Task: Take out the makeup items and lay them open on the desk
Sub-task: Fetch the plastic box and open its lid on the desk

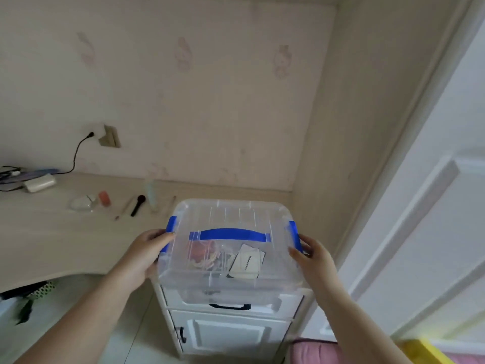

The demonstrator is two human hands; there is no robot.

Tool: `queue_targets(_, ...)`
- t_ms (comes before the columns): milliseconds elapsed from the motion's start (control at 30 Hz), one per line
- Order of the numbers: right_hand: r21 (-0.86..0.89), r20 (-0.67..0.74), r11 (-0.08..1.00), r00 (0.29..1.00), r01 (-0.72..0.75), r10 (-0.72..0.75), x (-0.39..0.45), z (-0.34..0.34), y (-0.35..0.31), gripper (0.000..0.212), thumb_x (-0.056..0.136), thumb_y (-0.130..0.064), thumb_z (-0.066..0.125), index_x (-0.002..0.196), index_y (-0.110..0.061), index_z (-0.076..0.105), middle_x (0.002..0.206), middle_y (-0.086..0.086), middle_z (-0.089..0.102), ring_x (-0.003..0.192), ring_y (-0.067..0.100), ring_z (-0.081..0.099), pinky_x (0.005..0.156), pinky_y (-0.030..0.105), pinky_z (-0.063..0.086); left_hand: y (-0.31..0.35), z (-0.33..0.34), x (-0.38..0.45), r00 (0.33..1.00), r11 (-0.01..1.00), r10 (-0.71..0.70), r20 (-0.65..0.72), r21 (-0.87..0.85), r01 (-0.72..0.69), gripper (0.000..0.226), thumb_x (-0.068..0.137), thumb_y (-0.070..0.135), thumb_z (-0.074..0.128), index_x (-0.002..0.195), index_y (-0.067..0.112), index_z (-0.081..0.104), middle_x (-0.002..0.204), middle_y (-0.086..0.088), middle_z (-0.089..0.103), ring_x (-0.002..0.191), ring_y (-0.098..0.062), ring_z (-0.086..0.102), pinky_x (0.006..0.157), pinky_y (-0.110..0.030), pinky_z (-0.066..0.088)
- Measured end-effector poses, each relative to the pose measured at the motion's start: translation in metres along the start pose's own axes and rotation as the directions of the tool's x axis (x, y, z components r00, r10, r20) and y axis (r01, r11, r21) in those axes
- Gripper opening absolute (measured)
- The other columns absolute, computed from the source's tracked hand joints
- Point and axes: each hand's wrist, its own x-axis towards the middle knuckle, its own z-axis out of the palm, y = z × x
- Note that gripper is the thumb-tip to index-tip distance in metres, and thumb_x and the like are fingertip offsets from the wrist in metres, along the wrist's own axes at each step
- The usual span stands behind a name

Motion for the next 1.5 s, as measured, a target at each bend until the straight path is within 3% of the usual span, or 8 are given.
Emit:
queue_targets(133, -0.051, 0.018, 0.999, 1.000, 0.001, 0.000, 0.055, 0.013, -0.007, 0.039, 0.087, -0.012, 0.061, 0.124, -0.023, 0.056, 0.104, -0.003, 0.066, 0.078, 0.006, 0.061, 0.052, 0.009, 0.043, 0.010, 0.010, 0.045, 0.998, 1.000, -0.005, -0.058, 0.003, 0.006, 0.016, 0.090, 0.018, 0.058, 0.094, 0.006, 0.067, 0.082, -0.016, 0.067, 0.076, -0.028, 0.061, 0.073, -0.035, 0.045)
queue_targets(467, -0.070, -0.043, 0.992, 0.994, -0.102, 0.100, 0.158, 0.061, -0.009, 0.037, 0.084, -0.010, 0.062, 0.119, -0.022, 0.059, 0.105, -0.003, 0.067, 0.087, 0.014, 0.064, 0.063, 0.024, 0.046, 0.038, 0.016, 0.168, 0.998, 0.990, -0.031, 0.059, 0.136, 0.023, 0.015, 0.091, 0.020, 0.056, 0.091, 0.015, 0.070, 0.093, -0.019, 0.071, 0.088, -0.033, 0.065, 0.078, -0.038, 0.046)
queue_targets(600, -0.051, -0.074, 0.990, 0.989, -0.133, 0.129, 0.178, 0.071, -0.012, 0.036, 0.085, -0.011, 0.065, 0.117, -0.025, 0.056, 0.106, -0.004, 0.063, 0.088, 0.014, 0.062, 0.067, 0.026, 0.048, 0.043, 0.017, 0.208, 0.994, 0.982, -0.019, 0.104, 0.191, -0.001, 0.012, 0.091, 0.023, 0.058, 0.086, 0.022, 0.069, 0.083, -0.017, 0.068, 0.073, -0.028, 0.061, 0.066, -0.035, 0.041)
queue_targets(867, -0.041, -0.122, 0.975, 0.970, -0.219, 0.212, 0.197, 0.081, 0.000, 0.043, 0.084, -0.010, 0.066, 0.124, -0.022, 0.057, 0.113, -0.001, 0.064, 0.096, 0.017, 0.062, 0.085, 0.036, 0.052, 0.025, 0.021, 0.246, 0.983, 0.978, -0.059, 0.171, 0.208, 0.023, 0.014, 0.089, 0.023, 0.060, 0.081, 0.022, 0.072, 0.098, -0.027, 0.069, 0.085, -0.038, 0.064, 0.080, -0.049, 0.048)
queue_targets(1100, -0.068, -0.109, 0.971, 0.969, -0.228, 0.220, 0.221, 0.076, 0.008, 0.039, 0.085, -0.015, 0.064, 0.124, -0.020, 0.058, 0.109, 0.002, 0.066, 0.086, 0.015, 0.062, 0.066, 0.026, 0.047, 0.025, 0.032, 0.257, 0.988, 0.953, -0.055, 0.143, 0.304, 0.009, 0.012, 0.090, 0.028, 0.059, 0.086, 0.024, 0.069, 0.092, -0.017, 0.073, 0.090, -0.039, 0.068, 0.086, -0.050, 0.052)
queue_targets(1267, -0.276, -0.073, 0.938, 0.977, -0.211, 0.198, 0.236, 0.069, 0.009, 0.023, 0.092, -0.034, 0.053, 0.109, -0.020, 0.059, 0.072, -0.005, 0.059, 0.062, 0.012, 0.056, 0.057, 0.022, 0.042, 0.028, 0.033, 0.264, 0.981, 0.766, 0.145, 0.127, 0.614, -0.193, 0.013, 0.089, 0.038, 0.056, 0.094, 0.028, 0.064, 0.082, 0.008, 0.069, 0.075, -0.013, 0.067, 0.074, -0.036, 0.057)
queue_targets(1367, -0.610, -0.017, 0.788, 0.995, -0.087, 0.097, 0.240, 0.066, 0.007, 0.023, 0.095, -0.043, 0.041, 0.099, -0.025, 0.055, 0.069, -0.011, 0.057, 0.058, 0.003, 0.055, 0.051, 0.017, 0.034, 0.029, 0.036, 0.266, 0.971, 0.617, 0.204, 0.124, 0.754, -0.225, 0.026, 0.090, 0.044, 0.051, 0.082, 0.025, 0.066, 0.072, 0.010, 0.068, 0.064, -0.008, 0.064, 0.058, -0.026, 0.048)
queue_targets(1500, -0.777, 0.020, 0.630, 1.000, 0.007, 0.014, 0.242, 0.066, 0.005, 0.037, 0.098, -0.043, 0.033, 0.088, -0.018, 0.058, 0.065, -0.003, 0.060, 0.057, 0.011, 0.058, 0.048, 0.018, 0.035, 0.025, 0.037, 0.266, 0.960, 0.500, 0.258, 0.108, 0.836, -0.228, 0.042, 0.093, 0.047, 0.041, 0.068, 0.022, 0.064, 0.064, 0.004, 0.063, 0.059, -0.012, 0.060, 0.056, -0.028, 0.047)
